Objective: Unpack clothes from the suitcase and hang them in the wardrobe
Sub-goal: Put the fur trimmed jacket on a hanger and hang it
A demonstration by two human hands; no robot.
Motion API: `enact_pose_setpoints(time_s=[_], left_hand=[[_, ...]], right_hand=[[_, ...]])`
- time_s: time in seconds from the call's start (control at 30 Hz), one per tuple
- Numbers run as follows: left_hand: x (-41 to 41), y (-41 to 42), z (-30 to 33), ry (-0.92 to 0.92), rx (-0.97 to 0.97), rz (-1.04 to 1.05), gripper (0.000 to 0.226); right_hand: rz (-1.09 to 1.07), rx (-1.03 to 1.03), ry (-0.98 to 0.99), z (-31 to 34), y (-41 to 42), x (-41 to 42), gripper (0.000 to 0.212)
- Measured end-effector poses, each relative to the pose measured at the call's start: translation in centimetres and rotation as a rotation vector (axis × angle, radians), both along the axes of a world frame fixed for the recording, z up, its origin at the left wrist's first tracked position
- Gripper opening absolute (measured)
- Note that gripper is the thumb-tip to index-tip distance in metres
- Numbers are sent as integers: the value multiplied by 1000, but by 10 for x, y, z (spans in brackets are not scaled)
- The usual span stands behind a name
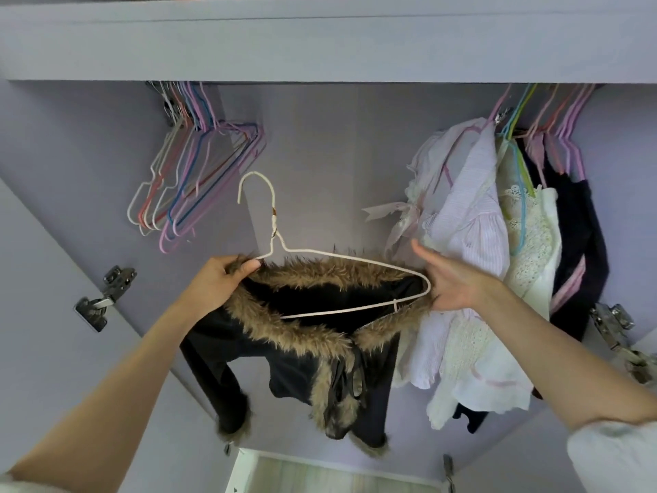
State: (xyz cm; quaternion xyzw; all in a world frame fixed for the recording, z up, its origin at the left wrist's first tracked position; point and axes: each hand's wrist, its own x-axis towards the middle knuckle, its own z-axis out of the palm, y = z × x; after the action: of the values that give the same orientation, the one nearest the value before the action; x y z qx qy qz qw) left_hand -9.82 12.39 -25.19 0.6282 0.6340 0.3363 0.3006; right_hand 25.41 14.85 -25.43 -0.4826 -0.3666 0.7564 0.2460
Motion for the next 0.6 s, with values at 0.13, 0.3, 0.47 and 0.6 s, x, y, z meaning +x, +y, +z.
enact_pose_setpoints(time_s=[0.13,0.3,0.47,0.6], left_hand=[[-9,5,-8,89,31,63,33],[-13,6,-6,234,36,62,32],[-1,4,-5,359,111,66,28],[14,3,1,454,194,83,28]], right_hand=[[55,19,-53,4,2,0,92],[11,-1,-296,3,9,-8,37],[-100,104,-570,-7,16,-24,6],[-324,364,-782,-1,14,-46,14]])
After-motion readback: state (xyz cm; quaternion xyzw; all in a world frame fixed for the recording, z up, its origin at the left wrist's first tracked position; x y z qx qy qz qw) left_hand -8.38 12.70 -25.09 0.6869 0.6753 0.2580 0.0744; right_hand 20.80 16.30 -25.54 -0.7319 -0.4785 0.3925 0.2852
